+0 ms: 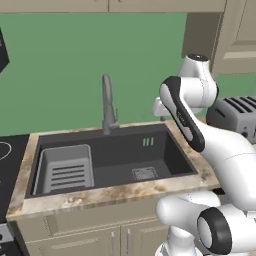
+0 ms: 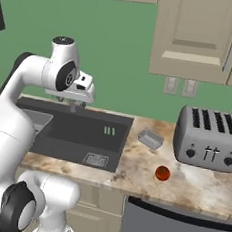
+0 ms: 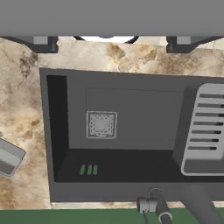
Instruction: Turn on the sink faucet. Then move the tomato from the counter to the sink. Turn off the sink. Move the vegetable from the sink to the pot next to the stove. Finally move the pot to the rear left burner.
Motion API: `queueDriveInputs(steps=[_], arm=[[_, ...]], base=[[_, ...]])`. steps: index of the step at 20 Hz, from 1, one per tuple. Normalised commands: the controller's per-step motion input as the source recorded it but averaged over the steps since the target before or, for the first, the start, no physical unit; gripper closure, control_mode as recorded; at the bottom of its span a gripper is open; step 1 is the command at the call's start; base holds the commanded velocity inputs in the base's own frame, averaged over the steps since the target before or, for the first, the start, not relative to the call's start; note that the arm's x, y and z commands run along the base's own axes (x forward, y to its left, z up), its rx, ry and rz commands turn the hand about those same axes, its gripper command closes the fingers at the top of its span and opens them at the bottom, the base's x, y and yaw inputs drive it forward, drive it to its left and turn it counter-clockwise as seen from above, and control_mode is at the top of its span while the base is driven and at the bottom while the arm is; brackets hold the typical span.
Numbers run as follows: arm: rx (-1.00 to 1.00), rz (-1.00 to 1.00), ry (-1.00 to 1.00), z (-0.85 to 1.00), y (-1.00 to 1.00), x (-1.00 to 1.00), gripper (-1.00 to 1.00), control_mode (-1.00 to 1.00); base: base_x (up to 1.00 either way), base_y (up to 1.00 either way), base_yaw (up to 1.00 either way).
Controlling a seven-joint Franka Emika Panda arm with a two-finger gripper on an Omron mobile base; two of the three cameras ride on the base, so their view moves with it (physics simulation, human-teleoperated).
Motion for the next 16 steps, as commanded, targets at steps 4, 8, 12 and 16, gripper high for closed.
queueDriveInputs(steps=[4, 8, 12, 16], arm=[[0.00, 0.00, 0.00, 0.00, 0.00, 0.00, -1.00, 1.00], [0.00, 0.00, 0.00, 0.00, 0.00, 0.00, -1.00, 1.00], [0.00, 0.00, 0.00, 0.00, 0.00, 0.00, -1.00, 1.00], [0.00, 0.00, 0.00, 0.00, 0.00, 0.00, -1.00, 1.00]], base=[[0.34, -0.41, 0.00], [0.43, -0.42, 0.00], [0.50, -0.18, 0.00], [0.56, 0.00, 0.00]])
